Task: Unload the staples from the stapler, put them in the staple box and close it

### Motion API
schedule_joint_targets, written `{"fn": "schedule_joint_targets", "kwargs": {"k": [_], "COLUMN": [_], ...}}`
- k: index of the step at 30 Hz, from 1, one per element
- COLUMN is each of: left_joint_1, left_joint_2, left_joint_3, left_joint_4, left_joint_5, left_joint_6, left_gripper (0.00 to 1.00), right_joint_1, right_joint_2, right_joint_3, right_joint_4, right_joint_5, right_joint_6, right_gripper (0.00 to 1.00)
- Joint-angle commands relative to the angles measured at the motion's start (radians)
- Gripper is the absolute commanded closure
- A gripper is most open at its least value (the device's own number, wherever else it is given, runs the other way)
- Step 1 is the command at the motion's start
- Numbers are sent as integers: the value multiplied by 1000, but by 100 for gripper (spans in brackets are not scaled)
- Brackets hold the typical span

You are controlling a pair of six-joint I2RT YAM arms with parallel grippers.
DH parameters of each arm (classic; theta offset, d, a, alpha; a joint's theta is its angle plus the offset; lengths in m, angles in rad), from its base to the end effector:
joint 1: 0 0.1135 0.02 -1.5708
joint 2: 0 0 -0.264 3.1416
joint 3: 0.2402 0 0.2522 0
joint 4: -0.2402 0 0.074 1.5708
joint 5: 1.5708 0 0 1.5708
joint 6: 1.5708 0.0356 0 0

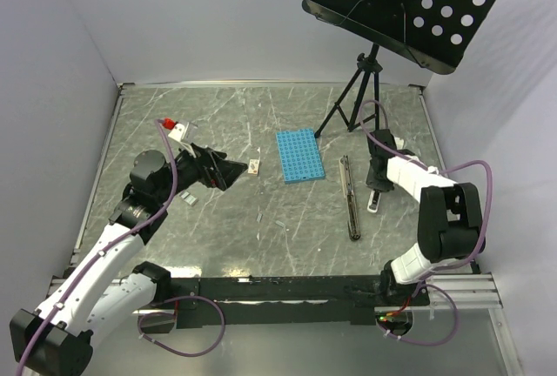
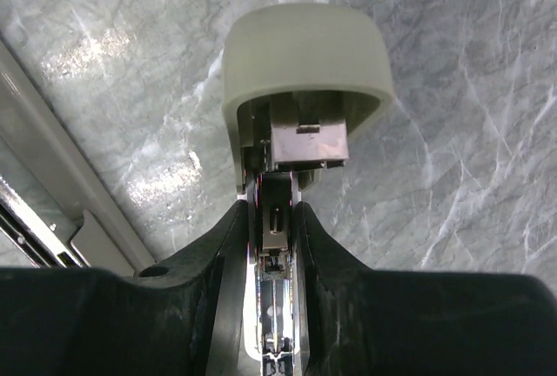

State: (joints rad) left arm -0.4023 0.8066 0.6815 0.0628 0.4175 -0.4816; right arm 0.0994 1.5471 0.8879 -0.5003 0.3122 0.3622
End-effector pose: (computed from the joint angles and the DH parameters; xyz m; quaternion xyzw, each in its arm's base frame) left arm 0.1730 -0.0893 0.3264 0.1135 0.7180 -0.4230 0.5409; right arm 0.2869 0.0176 0.1759 0.1582 0.9545 -0.1020 0.2312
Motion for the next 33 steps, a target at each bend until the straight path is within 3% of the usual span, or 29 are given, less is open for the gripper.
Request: {"fn": "schedule_joint_targets", "kwargs": {"k": [1, 6, 9, 19, 23, 26, 29, 30, 33], "left_joint_1": [2, 2, 2, 2, 2, 2, 3, 3, 39], "left_joint_2": [-18, -6, -9, -1, 2, 15, 66, 83, 166], "left_joint_3": [24, 26, 24, 27, 35, 44, 79, 90, 150], "left_joint_4": [-1, -1, -1, -18, -53, -122, -191, -260, -436], "left_joint_5": [-25, -22, -20, -77, -219, -360, -529, -675, -813], "left_joint_6": [21, 21, 18, 12, -26, -109, -147, -204, -322], "left_gripper": [3, 3, 3, 3, 3, 3, 2, 1, 14], "right_joint_1": [-36, -36, -36, -35, -35, -30, 2, 41, 123], "right_joint_2": [30, 2, -10, -122, -206, -261, -332, -350, -410], "right_joint_3": [16, 17, 17, 46, 63, 83, 94, 94, 97], "right_joint_4": [20, 19, 19, -41, -85, -116, -126, -124, -103], "right_joint_5": [2, -28, -41, -90, -107, -108, -127, -133, -137], "right_joint_6": [9, 3, 1, -20, -32, -39, -40, -40, -34], "right_gripper": [68, 47, 40, 30, 13, 8, 1, 0, 0]}}
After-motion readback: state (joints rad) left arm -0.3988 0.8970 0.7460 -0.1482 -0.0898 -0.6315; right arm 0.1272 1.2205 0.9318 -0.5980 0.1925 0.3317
